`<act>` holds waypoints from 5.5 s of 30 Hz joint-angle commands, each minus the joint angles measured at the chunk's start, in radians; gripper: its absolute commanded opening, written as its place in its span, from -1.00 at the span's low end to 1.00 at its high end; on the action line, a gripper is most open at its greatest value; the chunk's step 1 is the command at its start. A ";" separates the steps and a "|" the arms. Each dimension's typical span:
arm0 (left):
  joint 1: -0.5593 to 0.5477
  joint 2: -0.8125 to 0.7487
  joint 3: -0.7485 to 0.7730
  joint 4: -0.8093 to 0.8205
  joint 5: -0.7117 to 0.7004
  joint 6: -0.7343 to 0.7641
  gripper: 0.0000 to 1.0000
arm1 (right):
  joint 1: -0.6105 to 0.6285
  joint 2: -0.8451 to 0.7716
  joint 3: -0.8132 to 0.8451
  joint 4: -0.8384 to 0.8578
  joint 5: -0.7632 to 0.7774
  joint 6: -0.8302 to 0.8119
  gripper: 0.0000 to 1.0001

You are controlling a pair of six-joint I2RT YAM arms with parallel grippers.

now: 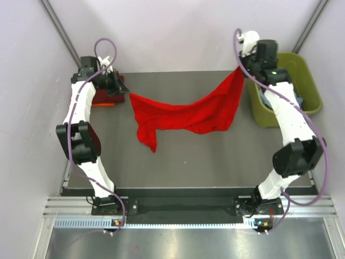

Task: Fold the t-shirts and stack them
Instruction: Flatten the tshirt out

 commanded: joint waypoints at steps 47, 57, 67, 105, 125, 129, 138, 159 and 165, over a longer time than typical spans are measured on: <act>0.030 -0.492 -0.261 0.080 0.303 -0.219 -0.26 | -0.207 -0.451 -0.122 0.063 -0.515 0.473 -1.00; 0.080 -0.543 -0.266 0.022 0.235 -0.139 -0.28 | 0.431 -0.078 0.742 -0.054 -0.506 0.261 -1.00; 0.083 -0.632 -0.359 -0.021 0.183 -0.104 -0.28 | 0.125 -0.373 0.293 -0.006 -0.553 0.246 -1.00; -0.642 -0.323 -0.491 -0.347 -0.260 0.375 -0.35 | -0.112 0.104 -0.045 0.176 -0.388 0.197 -1.00; -0.590 0.391 -0.035 -0.343 -0.216 0.348 -0.35 | -0.107 0.121 -0.027 0.162 -0.374 0.215 -1.00; -0.556 0.534 0.179 -0.389 -0.219 0.325 -0.35 | -0.115 0.127 -0.027 0.162 -0.369 0.215 -1.00; -0.524 0.685 0.481 -0.358 -0.308 0.325 -0.32 | -0.150 0.129 -0.045 0.164 -0.348 0.210 -1.00; -0.849 -0.274 -0.341 -0.069 -0.594 0.520 -0.27 | -0.273 0.003 -0.202 0.176 -0.377 0.243 -1.00; -0.927 -0.288 -0.485 -0.049 -0.614 0.468 -0.28 | -0.273 0.000 -0.182 0.170 -0.385 0.252 -1.00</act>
